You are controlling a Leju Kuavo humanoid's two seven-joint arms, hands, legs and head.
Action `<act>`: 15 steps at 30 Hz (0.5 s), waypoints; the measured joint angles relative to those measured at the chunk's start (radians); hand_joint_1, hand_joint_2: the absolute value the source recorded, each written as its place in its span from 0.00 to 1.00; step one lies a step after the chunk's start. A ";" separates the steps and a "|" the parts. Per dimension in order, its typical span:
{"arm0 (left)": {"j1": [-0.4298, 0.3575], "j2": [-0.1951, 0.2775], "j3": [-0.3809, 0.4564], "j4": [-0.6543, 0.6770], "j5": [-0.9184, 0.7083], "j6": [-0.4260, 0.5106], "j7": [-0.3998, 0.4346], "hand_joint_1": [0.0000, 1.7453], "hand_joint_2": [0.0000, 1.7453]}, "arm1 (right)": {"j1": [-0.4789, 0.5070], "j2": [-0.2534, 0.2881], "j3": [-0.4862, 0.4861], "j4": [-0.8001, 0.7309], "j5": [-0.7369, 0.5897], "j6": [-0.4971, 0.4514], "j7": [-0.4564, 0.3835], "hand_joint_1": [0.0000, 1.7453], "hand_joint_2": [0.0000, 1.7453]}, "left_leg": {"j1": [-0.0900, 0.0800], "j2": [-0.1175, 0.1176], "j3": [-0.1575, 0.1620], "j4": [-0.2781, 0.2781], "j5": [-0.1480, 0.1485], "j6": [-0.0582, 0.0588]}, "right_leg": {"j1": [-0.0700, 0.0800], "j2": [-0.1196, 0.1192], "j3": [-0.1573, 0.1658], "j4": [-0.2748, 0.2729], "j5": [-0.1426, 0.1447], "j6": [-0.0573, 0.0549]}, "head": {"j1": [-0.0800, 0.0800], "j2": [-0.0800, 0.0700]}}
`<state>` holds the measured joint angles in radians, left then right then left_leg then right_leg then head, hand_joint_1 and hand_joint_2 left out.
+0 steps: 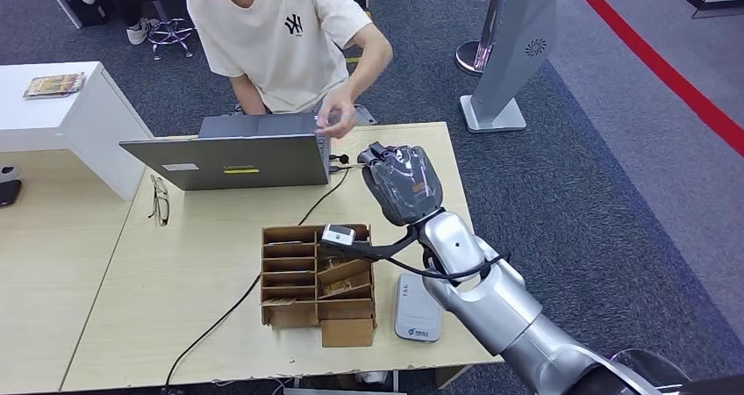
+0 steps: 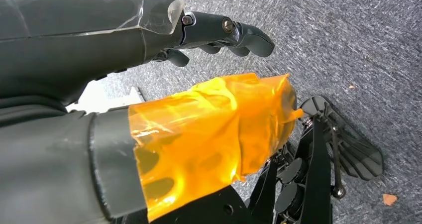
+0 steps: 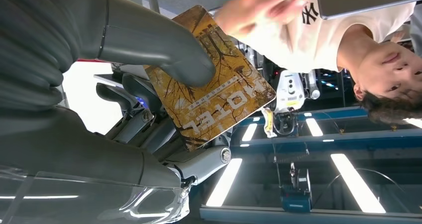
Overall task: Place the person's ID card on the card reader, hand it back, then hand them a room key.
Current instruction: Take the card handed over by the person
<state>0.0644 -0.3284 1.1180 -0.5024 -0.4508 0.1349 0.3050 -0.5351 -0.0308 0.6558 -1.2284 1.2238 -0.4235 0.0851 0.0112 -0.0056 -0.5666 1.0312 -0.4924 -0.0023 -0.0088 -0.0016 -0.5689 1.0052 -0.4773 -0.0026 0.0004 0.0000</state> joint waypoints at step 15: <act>-0.010 -0.006 0.058 0.003 -0.029 0.000 -0.026 0.00 0.00 | 0.069 0.024 -0.046 -0.041 -0.158 -0.041 -0.057 1.00 1.00 | 0.000 0.000 0.000 0.000 0.000 0.000 | 0.000 0.000 0.000 0.000 0.000 0.000 | 0.000 0.000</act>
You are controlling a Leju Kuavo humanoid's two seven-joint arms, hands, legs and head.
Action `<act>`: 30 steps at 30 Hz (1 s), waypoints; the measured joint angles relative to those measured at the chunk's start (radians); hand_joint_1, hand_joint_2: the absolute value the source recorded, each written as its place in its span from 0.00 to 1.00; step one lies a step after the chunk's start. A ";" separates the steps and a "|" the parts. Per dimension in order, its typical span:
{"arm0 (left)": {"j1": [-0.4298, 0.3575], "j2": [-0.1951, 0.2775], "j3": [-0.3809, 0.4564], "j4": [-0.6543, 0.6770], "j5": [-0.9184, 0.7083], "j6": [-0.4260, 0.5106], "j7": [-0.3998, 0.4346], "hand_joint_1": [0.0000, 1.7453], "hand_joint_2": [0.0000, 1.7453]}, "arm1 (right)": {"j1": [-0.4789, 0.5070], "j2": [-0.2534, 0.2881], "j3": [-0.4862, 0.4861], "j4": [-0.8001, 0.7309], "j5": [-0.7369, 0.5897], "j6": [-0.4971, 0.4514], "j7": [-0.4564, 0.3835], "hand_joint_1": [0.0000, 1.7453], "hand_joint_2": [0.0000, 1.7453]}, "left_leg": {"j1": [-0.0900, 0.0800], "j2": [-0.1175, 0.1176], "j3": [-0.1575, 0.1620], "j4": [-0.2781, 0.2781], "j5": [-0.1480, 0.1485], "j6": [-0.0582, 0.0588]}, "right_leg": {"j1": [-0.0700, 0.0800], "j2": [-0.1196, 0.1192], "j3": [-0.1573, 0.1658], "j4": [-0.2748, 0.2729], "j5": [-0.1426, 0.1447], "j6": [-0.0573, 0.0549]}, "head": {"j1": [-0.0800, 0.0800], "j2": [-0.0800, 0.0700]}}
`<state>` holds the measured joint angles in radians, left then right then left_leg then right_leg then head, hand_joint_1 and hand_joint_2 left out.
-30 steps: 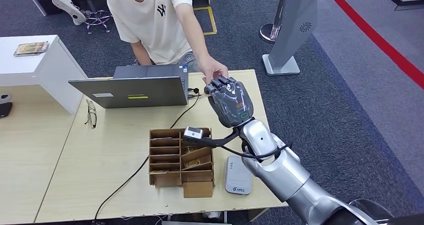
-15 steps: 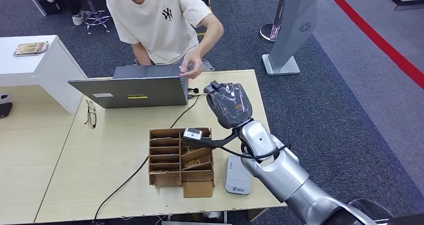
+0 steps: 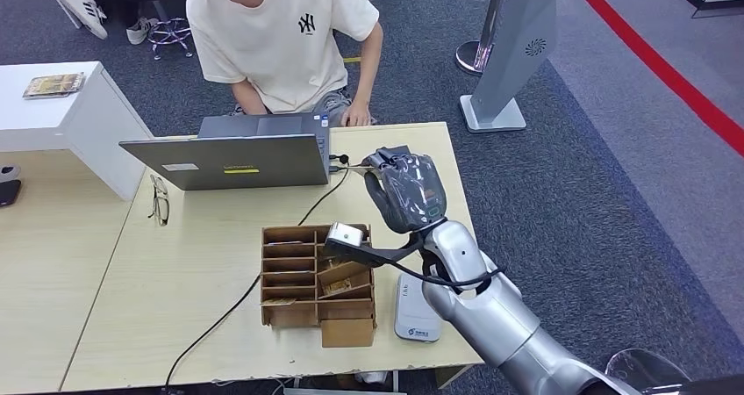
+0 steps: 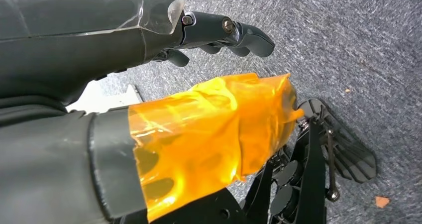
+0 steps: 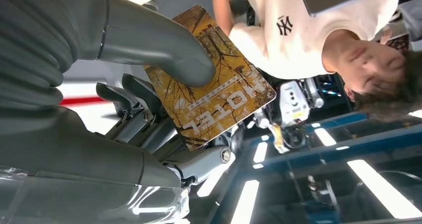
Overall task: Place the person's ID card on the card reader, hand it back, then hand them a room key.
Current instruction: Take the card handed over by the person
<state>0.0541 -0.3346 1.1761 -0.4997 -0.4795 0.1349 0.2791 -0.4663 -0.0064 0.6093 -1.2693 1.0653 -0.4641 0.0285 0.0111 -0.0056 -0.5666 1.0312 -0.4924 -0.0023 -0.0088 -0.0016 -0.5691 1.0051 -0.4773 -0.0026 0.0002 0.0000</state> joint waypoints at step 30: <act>-0.009 -0.001 0.019 0.051 0.083 0.043 -0.061 0.00 0.00 | 0.239 0.025 -0.139 -0.293 -0.234 -0.134 -0.145 1.00 1.00 | 0.000 0.001 0.000 0.000 0.000 0.000 | 0.000 0.001 0.000 0.000 0.000 0.000 | 0.000 0.000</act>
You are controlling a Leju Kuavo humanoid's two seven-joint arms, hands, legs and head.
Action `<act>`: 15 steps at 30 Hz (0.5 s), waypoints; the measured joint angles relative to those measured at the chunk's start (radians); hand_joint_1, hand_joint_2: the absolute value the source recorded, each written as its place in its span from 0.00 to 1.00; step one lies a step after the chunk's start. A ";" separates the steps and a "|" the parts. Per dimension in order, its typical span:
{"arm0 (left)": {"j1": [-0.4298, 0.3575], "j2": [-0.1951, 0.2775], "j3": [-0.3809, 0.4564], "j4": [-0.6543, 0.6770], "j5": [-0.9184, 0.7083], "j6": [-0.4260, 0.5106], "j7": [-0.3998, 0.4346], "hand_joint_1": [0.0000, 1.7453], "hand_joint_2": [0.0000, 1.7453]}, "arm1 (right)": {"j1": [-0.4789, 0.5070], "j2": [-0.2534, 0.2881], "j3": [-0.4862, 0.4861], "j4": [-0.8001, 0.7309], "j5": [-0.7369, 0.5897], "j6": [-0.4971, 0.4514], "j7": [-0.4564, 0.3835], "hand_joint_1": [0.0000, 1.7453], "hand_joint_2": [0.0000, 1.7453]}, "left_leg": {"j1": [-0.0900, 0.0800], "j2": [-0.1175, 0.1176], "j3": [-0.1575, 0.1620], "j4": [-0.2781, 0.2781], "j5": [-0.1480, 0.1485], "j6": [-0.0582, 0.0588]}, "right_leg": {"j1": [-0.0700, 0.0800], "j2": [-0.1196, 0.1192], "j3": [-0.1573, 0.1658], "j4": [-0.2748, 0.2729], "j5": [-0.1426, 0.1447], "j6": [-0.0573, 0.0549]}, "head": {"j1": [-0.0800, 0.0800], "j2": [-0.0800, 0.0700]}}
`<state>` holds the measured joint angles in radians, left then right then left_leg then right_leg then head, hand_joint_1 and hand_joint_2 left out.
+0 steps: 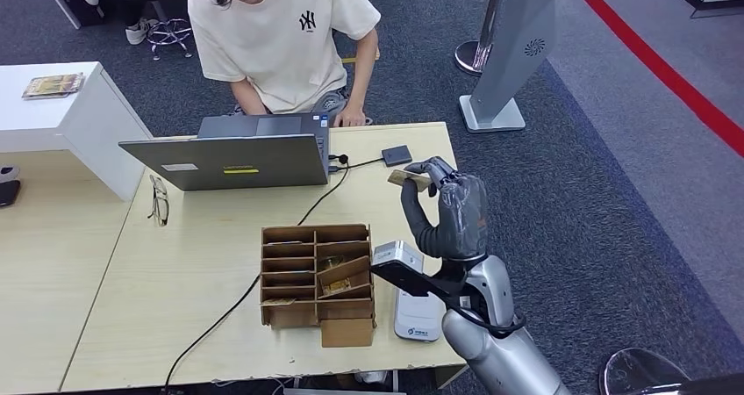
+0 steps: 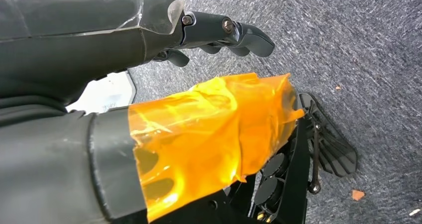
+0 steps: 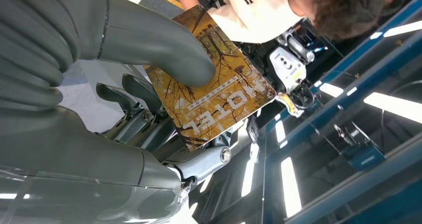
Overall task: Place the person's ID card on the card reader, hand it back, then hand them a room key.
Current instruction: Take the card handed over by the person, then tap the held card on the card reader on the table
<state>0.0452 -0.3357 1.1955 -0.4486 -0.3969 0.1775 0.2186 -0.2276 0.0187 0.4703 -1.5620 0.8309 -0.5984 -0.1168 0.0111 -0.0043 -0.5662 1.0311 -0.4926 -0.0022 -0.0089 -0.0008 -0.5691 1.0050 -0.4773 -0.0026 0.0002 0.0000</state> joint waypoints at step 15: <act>-0.005 0.000 0.000 0.035 0.102 0.038 -0.044 0.00 0.00 | 0.180 0.000 -0.068 -0.166 -0.201 -0.064 -0.105 1.00 1.00 | 0.000 0.000 0.000 0.000 0.000 0.000 | 0.000 0.000 0.000 0.000 0.000 0.000 | 0.000 0.000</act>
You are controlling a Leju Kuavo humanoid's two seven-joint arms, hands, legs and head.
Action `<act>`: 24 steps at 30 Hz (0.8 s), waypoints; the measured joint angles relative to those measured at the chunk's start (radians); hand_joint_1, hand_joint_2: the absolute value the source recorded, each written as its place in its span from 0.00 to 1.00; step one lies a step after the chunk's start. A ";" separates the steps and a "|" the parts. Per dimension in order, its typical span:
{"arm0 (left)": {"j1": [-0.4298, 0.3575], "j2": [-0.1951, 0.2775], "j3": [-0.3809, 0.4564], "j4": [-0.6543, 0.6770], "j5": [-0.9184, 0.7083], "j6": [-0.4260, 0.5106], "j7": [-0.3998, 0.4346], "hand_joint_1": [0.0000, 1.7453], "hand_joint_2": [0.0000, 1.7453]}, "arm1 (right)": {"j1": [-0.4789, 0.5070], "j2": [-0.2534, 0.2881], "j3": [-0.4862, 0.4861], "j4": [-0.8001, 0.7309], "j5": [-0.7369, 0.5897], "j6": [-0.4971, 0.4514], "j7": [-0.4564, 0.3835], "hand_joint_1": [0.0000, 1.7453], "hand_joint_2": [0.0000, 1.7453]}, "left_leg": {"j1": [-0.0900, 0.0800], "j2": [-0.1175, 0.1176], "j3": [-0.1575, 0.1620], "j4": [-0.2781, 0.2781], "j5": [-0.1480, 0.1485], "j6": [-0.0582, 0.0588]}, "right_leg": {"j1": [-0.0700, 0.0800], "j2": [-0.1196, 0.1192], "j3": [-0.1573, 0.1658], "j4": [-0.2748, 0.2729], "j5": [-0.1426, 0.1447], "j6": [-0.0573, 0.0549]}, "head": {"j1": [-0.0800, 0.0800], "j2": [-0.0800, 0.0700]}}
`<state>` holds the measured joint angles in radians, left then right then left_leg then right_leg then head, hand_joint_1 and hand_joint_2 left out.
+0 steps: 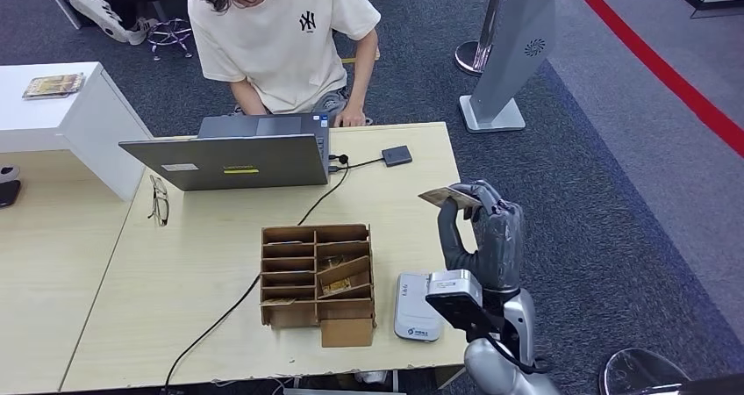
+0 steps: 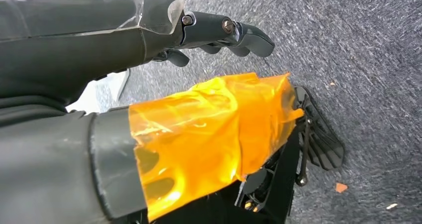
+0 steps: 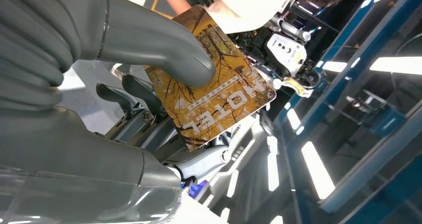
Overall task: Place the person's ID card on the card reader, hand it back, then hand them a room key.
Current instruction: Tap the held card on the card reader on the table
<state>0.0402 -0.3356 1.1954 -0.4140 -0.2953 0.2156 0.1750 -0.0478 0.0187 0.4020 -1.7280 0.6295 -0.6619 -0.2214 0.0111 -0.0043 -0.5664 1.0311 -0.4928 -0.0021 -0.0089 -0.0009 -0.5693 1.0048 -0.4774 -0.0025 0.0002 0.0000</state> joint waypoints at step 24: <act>-0.014 0.008 -0.078 0.053 0.223 0.059 -0.033 0.00 0.00 | 0.183 0.004 -0.029 -0.014 -0.467 0.097 -0.096 1.00 1.00 | 0.000 0.000 0.000 0.000 0.000 0.000 | 0.000 0.000 0.000 0.000 0.000 0.000 | 0.000 0.000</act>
<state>0.0257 -0.3275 1.1177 -0.3607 -0.0722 0.2748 0.1424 0.1354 0.0225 0.3730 -1.7420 0.1623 -0.5653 -0.3170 0.0111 -0.0042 -0.5667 1.0310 -0.4928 -0.0020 -0.0088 -0.0009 -0.5690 1.0048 -0.4774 -0.0026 0.0001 0.0000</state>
